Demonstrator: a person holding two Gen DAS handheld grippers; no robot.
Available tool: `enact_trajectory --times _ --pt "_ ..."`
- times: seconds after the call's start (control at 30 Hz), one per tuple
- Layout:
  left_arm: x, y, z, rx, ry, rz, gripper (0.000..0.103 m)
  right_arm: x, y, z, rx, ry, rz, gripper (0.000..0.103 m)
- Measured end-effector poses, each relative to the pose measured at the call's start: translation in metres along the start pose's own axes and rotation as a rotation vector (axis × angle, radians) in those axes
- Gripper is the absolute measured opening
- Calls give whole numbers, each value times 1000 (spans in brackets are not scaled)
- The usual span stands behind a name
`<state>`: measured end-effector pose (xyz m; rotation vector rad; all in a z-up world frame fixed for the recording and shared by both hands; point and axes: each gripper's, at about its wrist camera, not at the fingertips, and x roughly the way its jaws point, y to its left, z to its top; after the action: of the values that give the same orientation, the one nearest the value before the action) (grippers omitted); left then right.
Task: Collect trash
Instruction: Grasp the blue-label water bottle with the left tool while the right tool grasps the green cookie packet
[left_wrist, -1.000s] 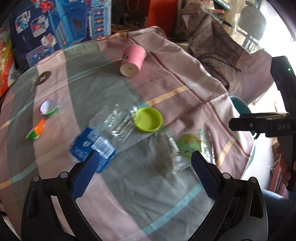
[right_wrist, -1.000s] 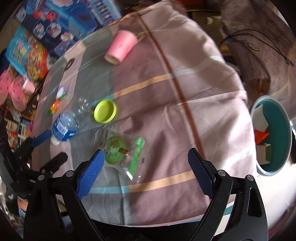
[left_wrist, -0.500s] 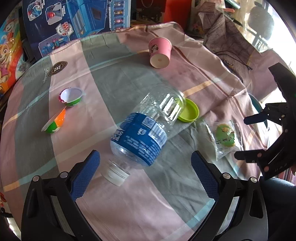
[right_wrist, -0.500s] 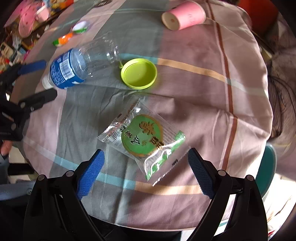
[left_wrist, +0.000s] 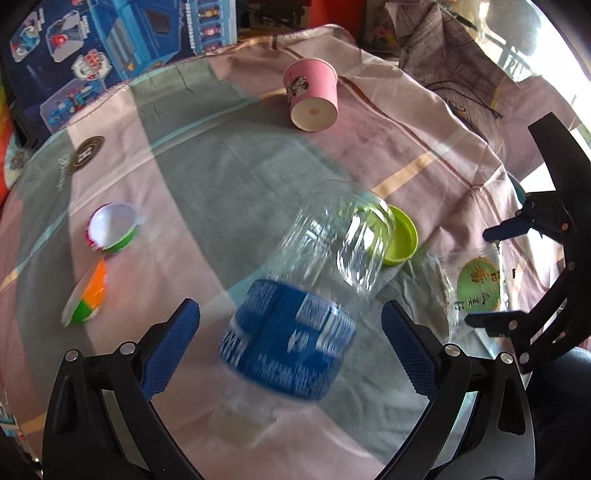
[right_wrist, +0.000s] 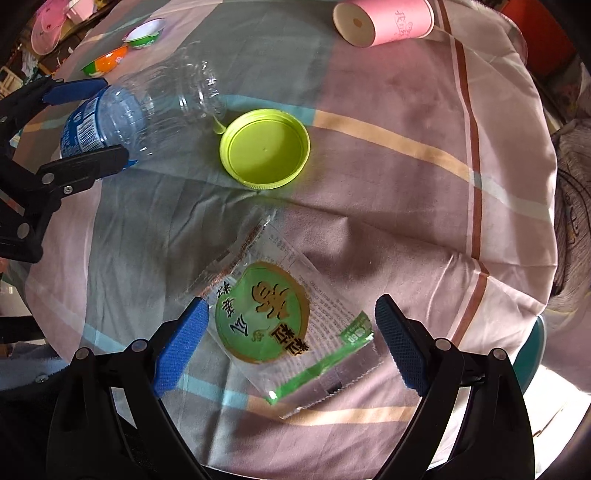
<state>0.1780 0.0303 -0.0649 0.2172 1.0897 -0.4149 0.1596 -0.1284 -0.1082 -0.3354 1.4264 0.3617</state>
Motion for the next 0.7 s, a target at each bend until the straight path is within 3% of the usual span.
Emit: enact_trajectory --times 0.03,0.07,0.1,0.13,0.5,0.7 --pt "2 0 1 -6 0 -6 98 2 0 2 2 3 3 88" --pt "4 0 1 -14 -4 -15 93 3 0 3 3 6 6 89" --pt "5 0 1 -20 -7 -22 79 4 -1 3 3 7 9 89" --pt "6 1 1 -30 -3 -32 76 5 0 4 1 6 12 89" --pt "-7 7 -24 -114 35 -62 76 5 4 0 -54 11 7 89" --pt "-6 -6 -32 -46 61 -20 86 4 -1 -9 -39 11 -13 89"
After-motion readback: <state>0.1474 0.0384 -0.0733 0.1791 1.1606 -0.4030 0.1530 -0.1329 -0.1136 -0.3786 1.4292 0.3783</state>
